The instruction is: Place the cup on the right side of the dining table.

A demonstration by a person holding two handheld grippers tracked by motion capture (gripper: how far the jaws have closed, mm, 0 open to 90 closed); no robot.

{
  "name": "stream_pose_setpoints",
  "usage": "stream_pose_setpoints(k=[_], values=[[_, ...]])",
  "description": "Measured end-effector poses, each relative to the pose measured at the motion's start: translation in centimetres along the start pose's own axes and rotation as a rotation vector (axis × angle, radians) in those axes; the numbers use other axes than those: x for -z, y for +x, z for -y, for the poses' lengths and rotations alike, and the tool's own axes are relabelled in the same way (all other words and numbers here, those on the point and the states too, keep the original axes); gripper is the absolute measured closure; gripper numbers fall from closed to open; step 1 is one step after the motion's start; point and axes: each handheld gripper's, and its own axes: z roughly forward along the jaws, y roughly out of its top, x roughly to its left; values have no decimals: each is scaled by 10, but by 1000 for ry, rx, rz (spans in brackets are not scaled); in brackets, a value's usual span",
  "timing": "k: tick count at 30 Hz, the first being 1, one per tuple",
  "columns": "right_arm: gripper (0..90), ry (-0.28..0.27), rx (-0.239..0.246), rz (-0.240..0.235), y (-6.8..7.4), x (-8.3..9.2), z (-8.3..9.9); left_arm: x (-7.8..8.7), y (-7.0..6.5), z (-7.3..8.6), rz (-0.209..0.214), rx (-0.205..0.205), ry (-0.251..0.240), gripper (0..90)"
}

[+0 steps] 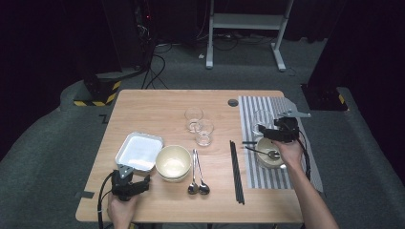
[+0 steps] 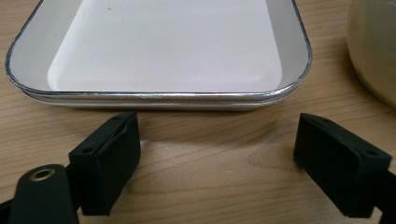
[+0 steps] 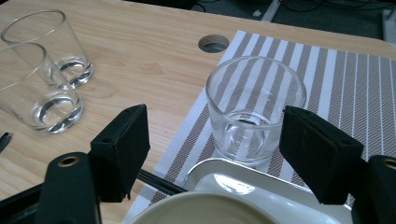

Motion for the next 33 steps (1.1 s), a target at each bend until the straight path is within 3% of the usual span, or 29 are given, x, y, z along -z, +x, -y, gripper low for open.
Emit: stream_pose_setpoints(k=[7,15,26,33], values=[[268,-3,-10,-21,2,5,7,0,0,0,0,0,0,150],[367,-38,-13,-29,5,14,16,0,0,0,0,0,0,150],[461,-44,-18,-69,9,22,30,0,0,0,0,0,0,150],[475,-50,-5,-84,15,28,36,0,0,0,0,0,0,150]])
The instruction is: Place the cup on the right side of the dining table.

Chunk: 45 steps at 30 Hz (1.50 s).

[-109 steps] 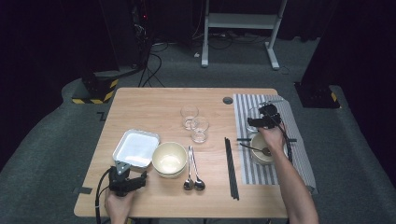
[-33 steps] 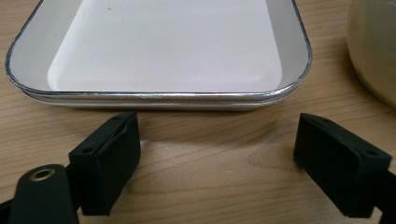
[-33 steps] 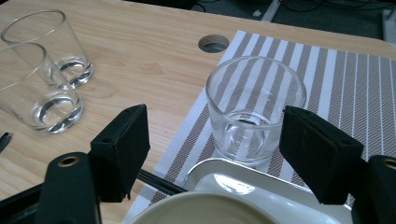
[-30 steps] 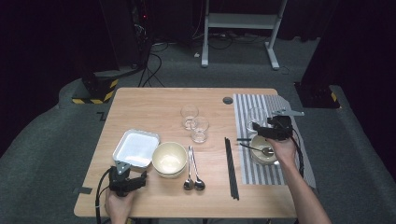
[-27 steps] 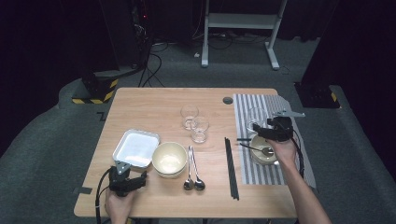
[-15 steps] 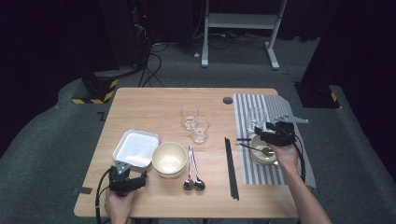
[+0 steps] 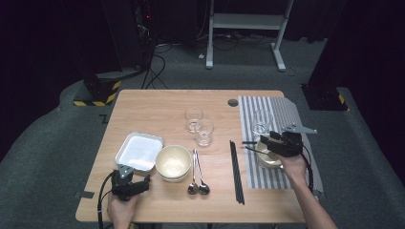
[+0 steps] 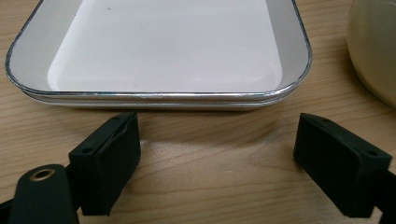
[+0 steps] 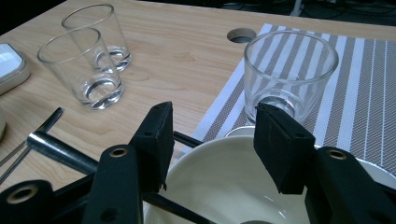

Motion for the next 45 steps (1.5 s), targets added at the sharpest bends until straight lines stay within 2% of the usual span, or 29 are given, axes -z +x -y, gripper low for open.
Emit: stream_pose_setpoints(k=[2,4,10,23,30,37,45], values=[[458,3,0,-3,1,0,2,0,0,0,0,0,0,150],[434,-2,-3,14,2,1,4,0,0,0,0,0,0,150],[417,7,-11,1,2,3,8,0,0,0,0,0,0,150],[465,-3,-4,-6,6,10,18,0,0,0,0,1,0,150],[496,-1,-5,-24,9,13,25,0,0,0,-1,2,0,150],[516,1,13,-38,15,15,31,0,0,0,-1,2,0,150],[517,5,9,-75,21,16,38,0,0,0,-1,3,0,150]])
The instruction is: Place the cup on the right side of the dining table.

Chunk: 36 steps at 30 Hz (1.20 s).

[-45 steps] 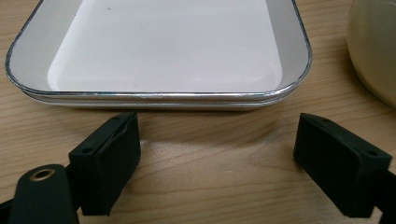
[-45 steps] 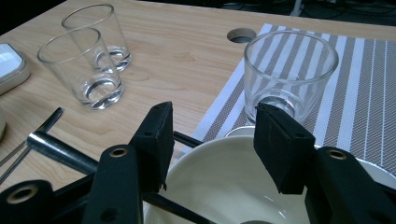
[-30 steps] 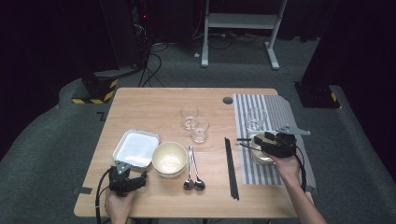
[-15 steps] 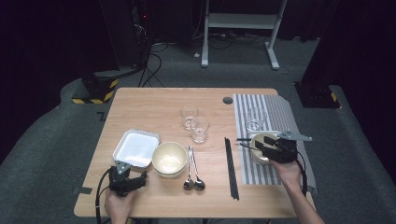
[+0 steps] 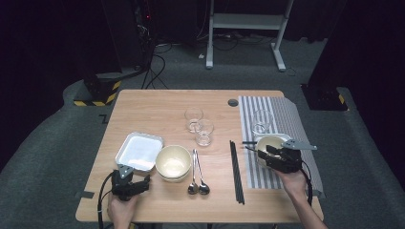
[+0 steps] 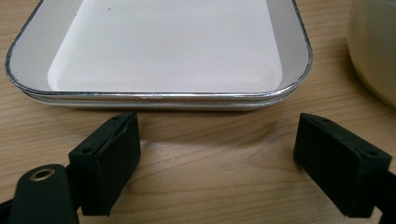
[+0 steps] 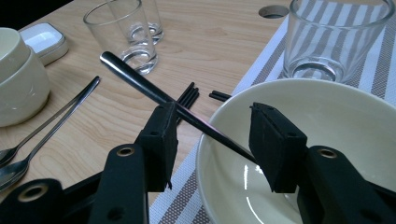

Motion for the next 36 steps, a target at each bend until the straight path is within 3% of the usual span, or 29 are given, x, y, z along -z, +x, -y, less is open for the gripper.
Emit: stream_pose_setpoints(k=[10,36], values=[[520,-6,3,-33,8,-2,5,0,0,0,-1,0,0,150],[490,-3,68,-46,37,-9,18,0,0,0,-1,1,0,150]])
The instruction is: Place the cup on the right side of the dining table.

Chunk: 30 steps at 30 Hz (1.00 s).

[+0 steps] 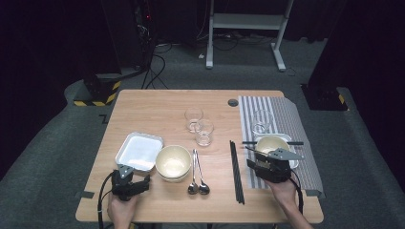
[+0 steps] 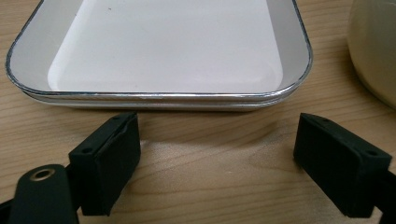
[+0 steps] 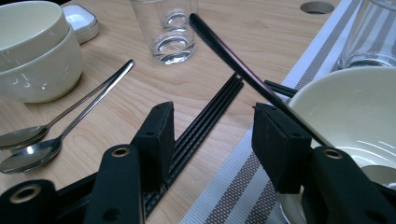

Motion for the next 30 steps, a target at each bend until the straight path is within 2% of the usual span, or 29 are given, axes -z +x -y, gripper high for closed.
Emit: stream_pose_setpoints(k=[11,17,22,25,30], values=[[480,18,23,14,10,-14,13,0,0,0,0,0,0,150],[503,50,47,39,12,-20,21,0,0,0,-1,0,0,150],[521,62,39,47,9,-23,28,0,0,0,-1,0,0,150],[519,76,61,57,10,-25,32,0,0,0,-1,1,0,150],[508,103,48,58,10,-28,38,0,0,0,-1,0,0,150]])
